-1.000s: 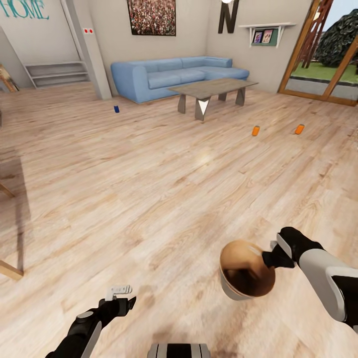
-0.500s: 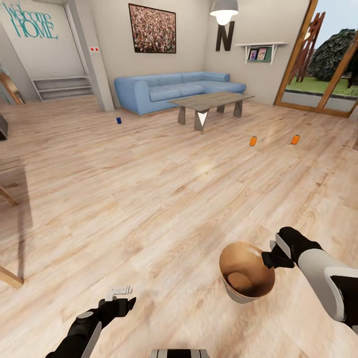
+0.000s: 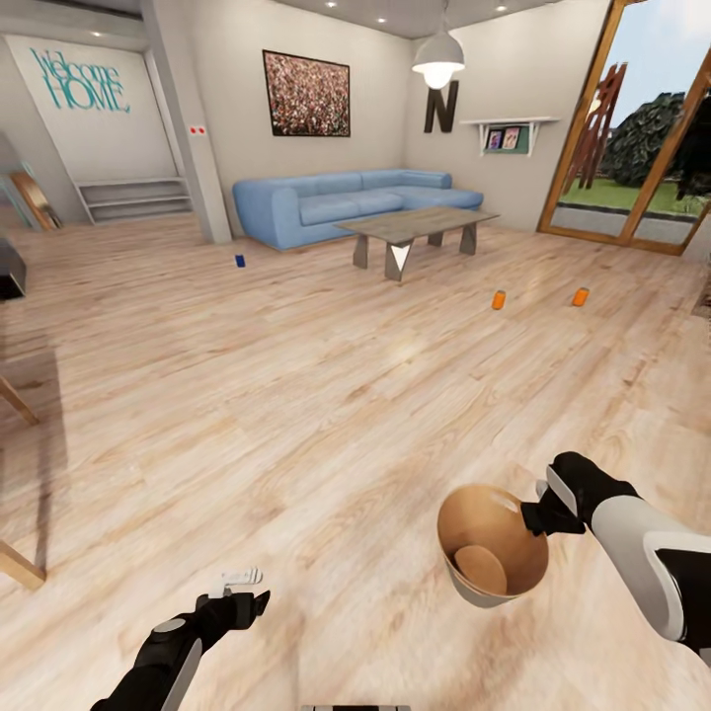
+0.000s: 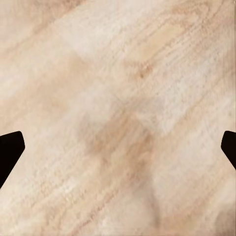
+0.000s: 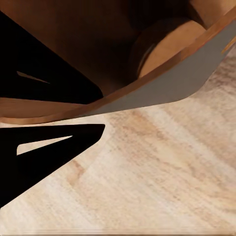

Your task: Put the three can of soda from the living room inside the tash can in the kitchen.

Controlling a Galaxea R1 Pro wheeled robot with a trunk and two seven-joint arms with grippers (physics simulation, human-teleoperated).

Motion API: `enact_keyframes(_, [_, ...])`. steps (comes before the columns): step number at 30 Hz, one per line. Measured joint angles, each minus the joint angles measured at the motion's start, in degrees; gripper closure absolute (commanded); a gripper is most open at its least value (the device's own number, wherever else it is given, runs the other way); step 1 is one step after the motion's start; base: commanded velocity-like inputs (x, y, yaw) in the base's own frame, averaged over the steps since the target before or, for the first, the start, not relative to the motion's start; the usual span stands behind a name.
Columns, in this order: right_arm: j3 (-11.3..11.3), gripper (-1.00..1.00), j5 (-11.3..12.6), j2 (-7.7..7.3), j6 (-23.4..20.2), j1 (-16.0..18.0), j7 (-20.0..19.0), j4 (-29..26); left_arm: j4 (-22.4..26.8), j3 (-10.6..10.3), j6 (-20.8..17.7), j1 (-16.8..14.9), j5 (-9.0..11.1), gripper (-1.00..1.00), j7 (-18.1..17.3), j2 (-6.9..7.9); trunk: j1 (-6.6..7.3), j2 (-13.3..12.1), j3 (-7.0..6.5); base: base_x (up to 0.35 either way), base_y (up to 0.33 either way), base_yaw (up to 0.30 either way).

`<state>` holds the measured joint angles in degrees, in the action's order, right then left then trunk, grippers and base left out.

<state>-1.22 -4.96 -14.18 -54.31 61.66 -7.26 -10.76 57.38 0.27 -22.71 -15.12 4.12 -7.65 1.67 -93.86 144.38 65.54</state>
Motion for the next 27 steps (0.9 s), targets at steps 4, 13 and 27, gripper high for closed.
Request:
enact_keyframes(4, [-0.2,1.00,0.5,0.07,0.0,-0.2,0.0,0.0,-0.1,0.1,-0.1,0.0,-0.1,-1.00,0.0,0.00,0.10,-0.1,-0.89,0.000,0.000,0.000])
enact_keyframes(13, [0.0,1.00,0.3,0.30,0.0,-1.6,-0.1,0.0,-0.1,-0.1,-0.2,0.0,-0.2,-1.00,-0.1,0.00,0.33,-0.2,-2.88,0.000,0.000,0.000])
enact_keyframes(27, [-0.1,1.00,0.6,0.93,0.0,-1.9,-0.6,0.1,-3.0,-0.1,-0.5,-0.2,-0.2,-1.00,-0.5,0.08,0.70,-0.4,-5.98,0.000,0.000,0.000])
